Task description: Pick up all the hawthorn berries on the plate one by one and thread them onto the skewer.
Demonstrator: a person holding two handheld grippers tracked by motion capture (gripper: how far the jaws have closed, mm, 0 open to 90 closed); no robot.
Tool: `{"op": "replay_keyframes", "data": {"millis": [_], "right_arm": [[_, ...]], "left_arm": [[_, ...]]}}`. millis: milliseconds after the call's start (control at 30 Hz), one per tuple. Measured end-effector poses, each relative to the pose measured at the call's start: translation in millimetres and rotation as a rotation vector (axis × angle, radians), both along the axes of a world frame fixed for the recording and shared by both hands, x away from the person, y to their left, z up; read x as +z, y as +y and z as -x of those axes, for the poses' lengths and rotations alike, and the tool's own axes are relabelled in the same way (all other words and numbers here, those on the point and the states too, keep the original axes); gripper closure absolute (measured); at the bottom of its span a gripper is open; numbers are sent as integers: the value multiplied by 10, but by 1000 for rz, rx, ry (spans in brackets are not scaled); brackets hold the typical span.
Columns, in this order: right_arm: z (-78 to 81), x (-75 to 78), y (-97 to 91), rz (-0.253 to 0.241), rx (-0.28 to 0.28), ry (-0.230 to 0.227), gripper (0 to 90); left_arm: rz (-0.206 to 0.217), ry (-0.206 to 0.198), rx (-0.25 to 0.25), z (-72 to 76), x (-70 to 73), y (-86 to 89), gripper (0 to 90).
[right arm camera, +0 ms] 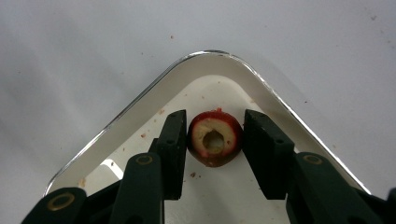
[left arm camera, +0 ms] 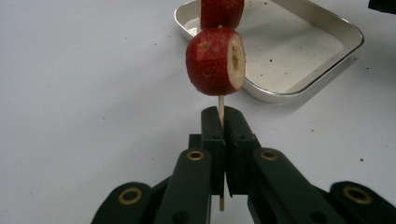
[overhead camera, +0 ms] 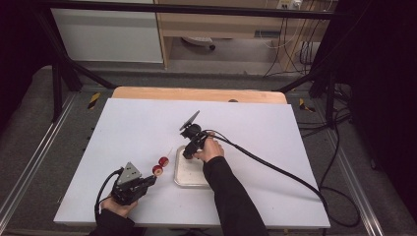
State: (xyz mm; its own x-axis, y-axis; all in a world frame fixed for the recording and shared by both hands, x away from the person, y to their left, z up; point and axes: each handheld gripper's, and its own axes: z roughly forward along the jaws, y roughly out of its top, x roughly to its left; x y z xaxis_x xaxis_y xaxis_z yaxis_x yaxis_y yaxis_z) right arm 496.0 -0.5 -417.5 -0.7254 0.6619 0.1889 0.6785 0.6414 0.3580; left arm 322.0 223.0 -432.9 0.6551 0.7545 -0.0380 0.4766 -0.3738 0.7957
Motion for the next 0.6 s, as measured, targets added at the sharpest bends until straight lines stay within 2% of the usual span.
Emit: {"op": "replay_keyframes", "data": {"millis": [167, 333, 500, 600], "right_arm": [[10, 24, -10, 0, -16, 3, 614], [73, 137, -53, -18, -4, -18, 615], [193, 296, -127, -61, -15, -53, 616], [269, 372, -212, -122, -33, -63, 616]], "left_arm": [[0, -3, 0, 4, 2, -2, 877], [-5, -9, 1, 13, 7, -8, 877], [-9, -15, -3, 25, 12, -25, 877], [-7, -18, -4, 34, 15, -37, 877]]}}
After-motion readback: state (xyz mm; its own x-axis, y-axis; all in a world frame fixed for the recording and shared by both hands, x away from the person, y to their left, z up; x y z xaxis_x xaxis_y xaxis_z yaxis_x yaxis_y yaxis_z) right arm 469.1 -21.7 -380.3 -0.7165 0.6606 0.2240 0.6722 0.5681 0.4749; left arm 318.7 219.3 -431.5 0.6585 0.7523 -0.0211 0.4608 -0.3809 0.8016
